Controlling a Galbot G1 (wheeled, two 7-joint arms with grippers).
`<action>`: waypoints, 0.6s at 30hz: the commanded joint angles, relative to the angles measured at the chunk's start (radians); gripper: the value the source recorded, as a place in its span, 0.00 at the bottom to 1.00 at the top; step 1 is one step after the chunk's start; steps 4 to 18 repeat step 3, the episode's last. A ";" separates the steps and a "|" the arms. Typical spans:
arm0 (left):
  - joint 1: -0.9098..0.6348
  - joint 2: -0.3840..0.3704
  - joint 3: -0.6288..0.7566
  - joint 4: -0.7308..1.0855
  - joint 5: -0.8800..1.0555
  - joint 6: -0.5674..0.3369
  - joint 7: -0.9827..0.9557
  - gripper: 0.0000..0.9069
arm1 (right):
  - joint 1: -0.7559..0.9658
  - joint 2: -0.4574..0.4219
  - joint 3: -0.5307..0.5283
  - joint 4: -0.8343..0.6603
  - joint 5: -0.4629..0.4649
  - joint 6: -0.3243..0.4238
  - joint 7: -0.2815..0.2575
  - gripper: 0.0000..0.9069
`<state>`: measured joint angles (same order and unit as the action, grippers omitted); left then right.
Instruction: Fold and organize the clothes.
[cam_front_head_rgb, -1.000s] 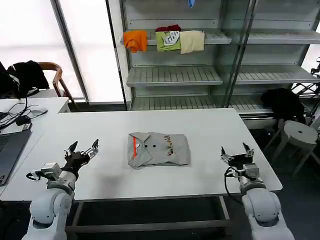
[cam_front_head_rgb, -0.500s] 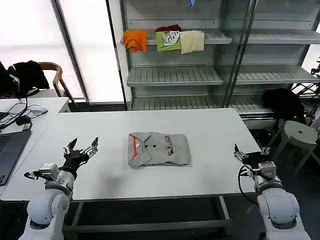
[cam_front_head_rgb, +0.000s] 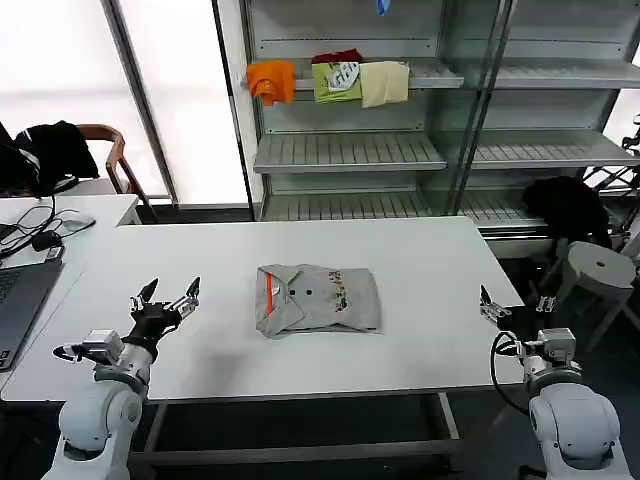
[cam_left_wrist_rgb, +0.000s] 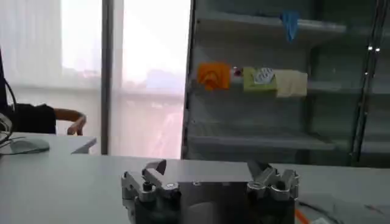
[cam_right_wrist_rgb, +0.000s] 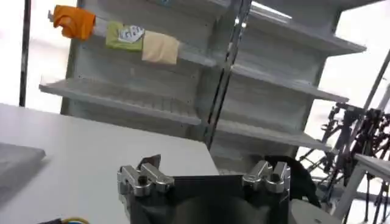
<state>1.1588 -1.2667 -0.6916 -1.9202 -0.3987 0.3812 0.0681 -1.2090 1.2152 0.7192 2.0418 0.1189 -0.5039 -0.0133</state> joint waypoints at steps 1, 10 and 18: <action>-0.002 -0.003 0.015 0.006 0.027 -0.014 0.006 1.00 | -0.015 0.002 0.017 0.010 0.042 -0.001 0.016 1.00; -0.002 -0.004 0.019 0.013 0.031 -0.023 0.006 1.00 | -0.017 0.005 0.018 0.009 0.049 0.000 0.015 1.00; -0.002 -0.004 0.019 0.013 0.031 -0.023 0.006 1.00 | -0.017 0.005 0.018 0.009 0.049 0.000 0.015 1.00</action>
